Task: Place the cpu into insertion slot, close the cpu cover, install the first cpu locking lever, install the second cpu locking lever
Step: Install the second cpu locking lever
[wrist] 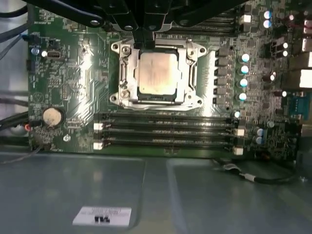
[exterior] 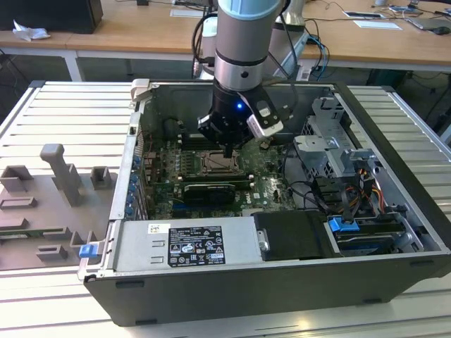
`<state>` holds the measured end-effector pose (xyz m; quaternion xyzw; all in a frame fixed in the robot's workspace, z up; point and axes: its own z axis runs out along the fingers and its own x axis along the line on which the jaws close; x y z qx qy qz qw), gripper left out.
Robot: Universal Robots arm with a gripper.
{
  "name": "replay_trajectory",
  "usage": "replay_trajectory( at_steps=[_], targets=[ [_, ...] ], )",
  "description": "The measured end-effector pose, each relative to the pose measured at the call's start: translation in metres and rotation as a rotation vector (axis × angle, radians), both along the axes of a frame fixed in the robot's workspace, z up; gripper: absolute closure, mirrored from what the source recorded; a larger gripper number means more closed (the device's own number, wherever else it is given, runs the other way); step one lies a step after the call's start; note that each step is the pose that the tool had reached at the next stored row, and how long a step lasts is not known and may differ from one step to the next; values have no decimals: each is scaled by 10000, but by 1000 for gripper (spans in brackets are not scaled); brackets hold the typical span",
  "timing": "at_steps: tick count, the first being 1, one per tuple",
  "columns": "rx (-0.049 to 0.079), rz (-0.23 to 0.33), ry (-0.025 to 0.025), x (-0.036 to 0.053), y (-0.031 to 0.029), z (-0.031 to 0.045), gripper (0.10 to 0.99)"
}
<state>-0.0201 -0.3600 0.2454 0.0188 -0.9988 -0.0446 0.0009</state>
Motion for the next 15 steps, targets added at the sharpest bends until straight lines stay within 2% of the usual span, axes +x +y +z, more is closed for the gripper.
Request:
replay_trajectory(
  at_steps=[4,6,10,15],
  targets=[
    [65,4,0,-18,-138,-30,980],
    [172,12,0,-97,-180,-42,980],
    [302,15,-2,-253,-190,-62,980],
    [331,36,-2,-322,-190,-155,980]
  ],
)
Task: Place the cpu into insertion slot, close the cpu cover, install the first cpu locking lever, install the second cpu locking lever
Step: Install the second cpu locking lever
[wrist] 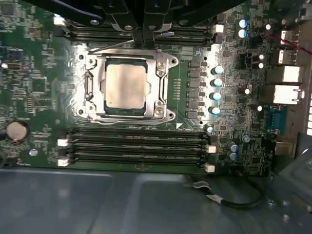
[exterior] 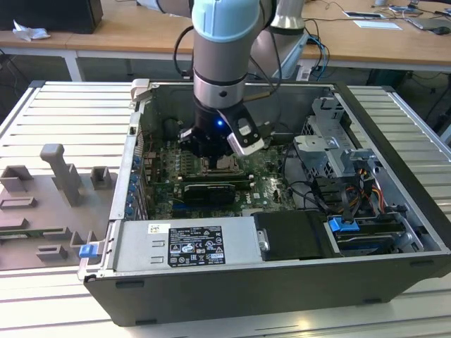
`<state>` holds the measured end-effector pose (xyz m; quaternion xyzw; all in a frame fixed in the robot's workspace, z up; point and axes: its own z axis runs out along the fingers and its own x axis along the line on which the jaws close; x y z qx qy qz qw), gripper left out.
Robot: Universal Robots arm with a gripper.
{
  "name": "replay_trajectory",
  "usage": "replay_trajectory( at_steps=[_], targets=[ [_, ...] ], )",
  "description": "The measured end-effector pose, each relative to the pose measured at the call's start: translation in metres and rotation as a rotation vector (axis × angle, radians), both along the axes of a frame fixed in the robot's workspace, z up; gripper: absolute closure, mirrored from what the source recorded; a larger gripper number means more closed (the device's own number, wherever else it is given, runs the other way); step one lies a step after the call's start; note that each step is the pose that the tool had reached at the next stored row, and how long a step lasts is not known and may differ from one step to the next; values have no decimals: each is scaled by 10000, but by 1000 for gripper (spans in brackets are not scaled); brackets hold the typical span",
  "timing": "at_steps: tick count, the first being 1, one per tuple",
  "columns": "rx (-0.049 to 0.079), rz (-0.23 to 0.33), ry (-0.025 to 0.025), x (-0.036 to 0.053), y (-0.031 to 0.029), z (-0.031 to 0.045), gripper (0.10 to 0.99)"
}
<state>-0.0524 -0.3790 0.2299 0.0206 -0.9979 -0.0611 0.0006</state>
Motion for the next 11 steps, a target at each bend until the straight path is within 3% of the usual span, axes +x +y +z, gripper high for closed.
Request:
replay_trajectory(
  at_steps=[4,6,7,9,10,11],
  targets=[
    [18,18,1,-26,0,-74,980],
    [104,24,2,-38,-8,-90,980],
    [177,25,0,-42,-13,-95,980],
    [428,21,-1,-57,-37,-100,980],
    [619,21,-2,-71,-59,-103,980],
    [709,22,-2,-79,-75,-106,980]
  ],
)
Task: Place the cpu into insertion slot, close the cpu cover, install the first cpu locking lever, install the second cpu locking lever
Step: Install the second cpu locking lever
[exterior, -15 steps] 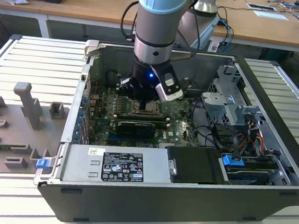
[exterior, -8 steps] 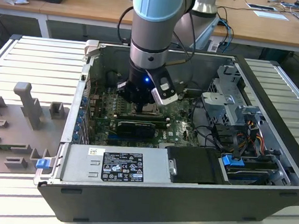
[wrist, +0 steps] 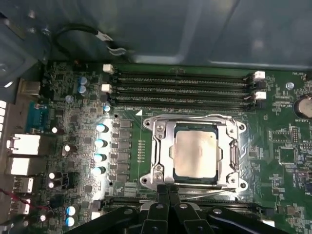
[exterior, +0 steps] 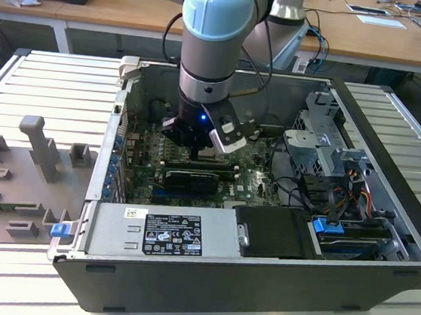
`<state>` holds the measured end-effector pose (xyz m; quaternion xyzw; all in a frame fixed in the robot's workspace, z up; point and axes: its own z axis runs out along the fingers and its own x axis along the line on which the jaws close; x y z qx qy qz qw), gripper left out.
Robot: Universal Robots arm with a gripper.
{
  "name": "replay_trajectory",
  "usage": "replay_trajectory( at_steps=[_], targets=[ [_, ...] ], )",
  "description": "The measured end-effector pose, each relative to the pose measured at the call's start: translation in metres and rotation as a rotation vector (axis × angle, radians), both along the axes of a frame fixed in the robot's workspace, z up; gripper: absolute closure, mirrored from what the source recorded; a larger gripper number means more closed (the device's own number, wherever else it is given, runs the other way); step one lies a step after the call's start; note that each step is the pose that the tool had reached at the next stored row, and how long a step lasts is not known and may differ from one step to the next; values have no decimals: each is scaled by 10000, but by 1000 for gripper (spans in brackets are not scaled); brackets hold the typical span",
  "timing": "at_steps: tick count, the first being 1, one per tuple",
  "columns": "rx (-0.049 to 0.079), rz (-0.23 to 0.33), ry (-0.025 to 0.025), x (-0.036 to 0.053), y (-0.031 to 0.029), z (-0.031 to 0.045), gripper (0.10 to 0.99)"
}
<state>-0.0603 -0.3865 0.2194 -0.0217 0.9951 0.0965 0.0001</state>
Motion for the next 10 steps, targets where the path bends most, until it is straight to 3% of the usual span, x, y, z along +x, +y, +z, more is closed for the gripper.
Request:
replay_trajectory(
  at_steps=[1,6,8,10],
  targets=[
    [146,4,-2,-14,-34,-7,980],
    [455,15,-13,-55,-116,-15,980],
    [678,16,-21,-88,-143,-20,980],
    [778,20,-27,-106,-158,-30,980]
  ],
)
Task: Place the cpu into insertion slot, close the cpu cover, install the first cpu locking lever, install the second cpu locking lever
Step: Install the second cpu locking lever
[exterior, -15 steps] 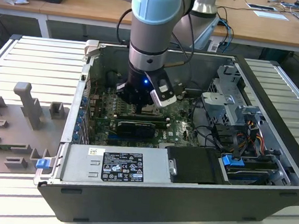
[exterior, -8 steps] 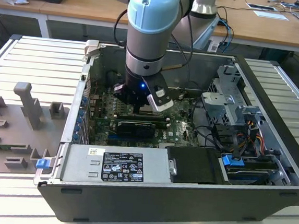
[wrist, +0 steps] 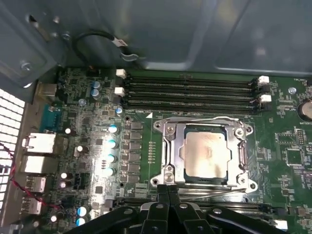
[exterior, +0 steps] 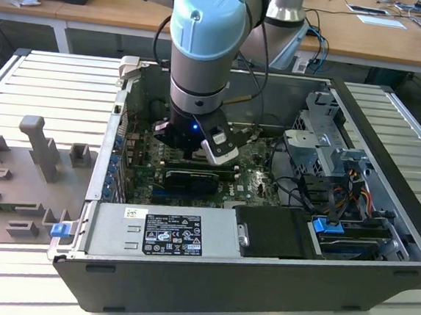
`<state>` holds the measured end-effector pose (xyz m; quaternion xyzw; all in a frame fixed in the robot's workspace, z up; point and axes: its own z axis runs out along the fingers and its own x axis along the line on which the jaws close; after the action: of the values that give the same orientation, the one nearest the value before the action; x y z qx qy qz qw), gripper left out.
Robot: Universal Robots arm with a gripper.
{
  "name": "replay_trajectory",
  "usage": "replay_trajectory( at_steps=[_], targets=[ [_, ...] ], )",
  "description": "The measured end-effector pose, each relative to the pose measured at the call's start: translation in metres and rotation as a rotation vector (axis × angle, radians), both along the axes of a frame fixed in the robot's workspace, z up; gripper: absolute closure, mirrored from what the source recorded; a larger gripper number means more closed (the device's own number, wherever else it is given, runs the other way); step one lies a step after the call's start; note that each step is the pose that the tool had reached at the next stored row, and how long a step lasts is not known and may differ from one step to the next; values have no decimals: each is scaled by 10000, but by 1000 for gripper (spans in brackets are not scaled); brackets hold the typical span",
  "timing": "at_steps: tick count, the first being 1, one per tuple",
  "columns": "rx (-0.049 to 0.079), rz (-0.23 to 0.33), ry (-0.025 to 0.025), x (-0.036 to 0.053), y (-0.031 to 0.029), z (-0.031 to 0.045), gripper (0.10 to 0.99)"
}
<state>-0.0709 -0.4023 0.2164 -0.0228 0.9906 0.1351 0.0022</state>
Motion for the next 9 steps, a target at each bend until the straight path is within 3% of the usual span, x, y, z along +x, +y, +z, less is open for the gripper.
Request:
replay_trajectory(
  at_steps=[9],
  targets=[
    [200,3,-4,-41,-18,-115,980]
  ],
)
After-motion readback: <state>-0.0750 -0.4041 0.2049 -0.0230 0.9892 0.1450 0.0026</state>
